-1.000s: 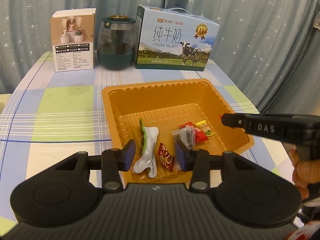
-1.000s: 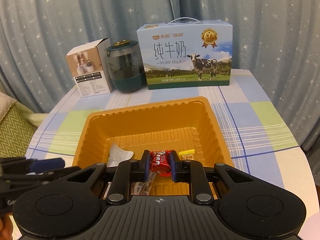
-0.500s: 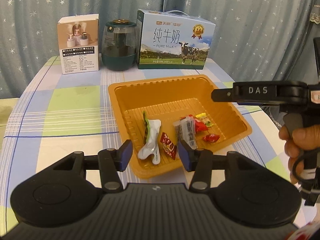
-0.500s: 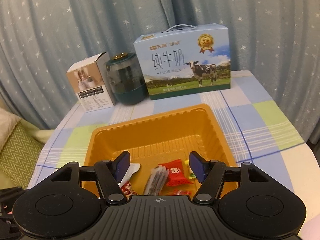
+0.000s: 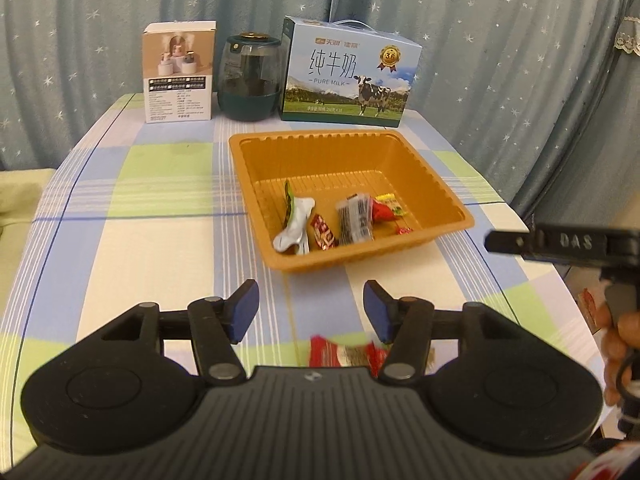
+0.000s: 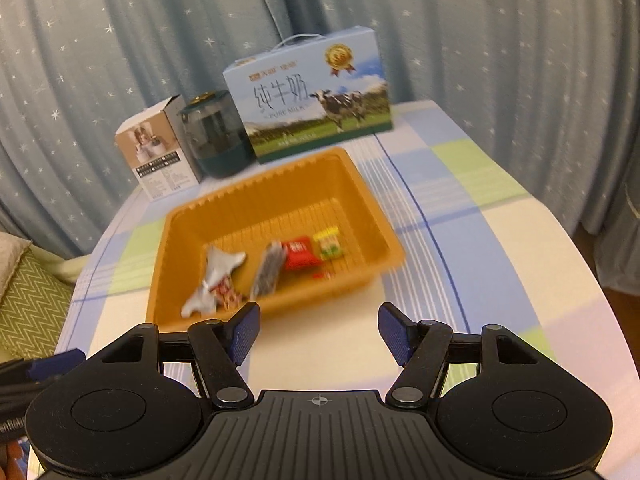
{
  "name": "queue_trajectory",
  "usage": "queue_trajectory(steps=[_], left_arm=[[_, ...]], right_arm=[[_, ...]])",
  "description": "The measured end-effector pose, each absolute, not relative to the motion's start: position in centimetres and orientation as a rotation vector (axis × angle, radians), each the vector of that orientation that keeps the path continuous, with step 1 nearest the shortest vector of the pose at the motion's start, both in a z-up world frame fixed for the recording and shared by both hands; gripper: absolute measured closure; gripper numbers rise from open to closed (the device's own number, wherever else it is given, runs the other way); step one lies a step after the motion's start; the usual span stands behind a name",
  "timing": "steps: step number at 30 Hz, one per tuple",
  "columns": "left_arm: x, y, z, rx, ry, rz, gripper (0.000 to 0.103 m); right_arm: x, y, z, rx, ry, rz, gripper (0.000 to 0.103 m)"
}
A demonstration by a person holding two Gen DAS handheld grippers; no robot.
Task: Organize snacks
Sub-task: 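Withdraw both open tools back toward the remaining snacks on the table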
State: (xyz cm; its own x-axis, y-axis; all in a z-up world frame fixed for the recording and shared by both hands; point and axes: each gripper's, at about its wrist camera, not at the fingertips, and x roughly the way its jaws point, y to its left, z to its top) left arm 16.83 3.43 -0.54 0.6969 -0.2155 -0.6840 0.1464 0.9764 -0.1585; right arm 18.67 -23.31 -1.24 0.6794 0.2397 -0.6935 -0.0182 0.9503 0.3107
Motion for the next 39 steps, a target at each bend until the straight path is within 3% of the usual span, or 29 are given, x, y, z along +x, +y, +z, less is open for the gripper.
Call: queue_trajectory(steps=[16, 39], left_arm=[[8.0, 3.8, -1.2, -0.106, 0.82, -0.154, 0.046], [5.9, 3.7, -1.0, -0.063, 0.833, -0.182, 0.042]], right_arm=[[7.4, -22.2, -0.4, 0.255, 0.813, 0.138, 0.038], [5.0, -22.4, -0.2, 0.251, 0.825, 0.135, 0.038]])
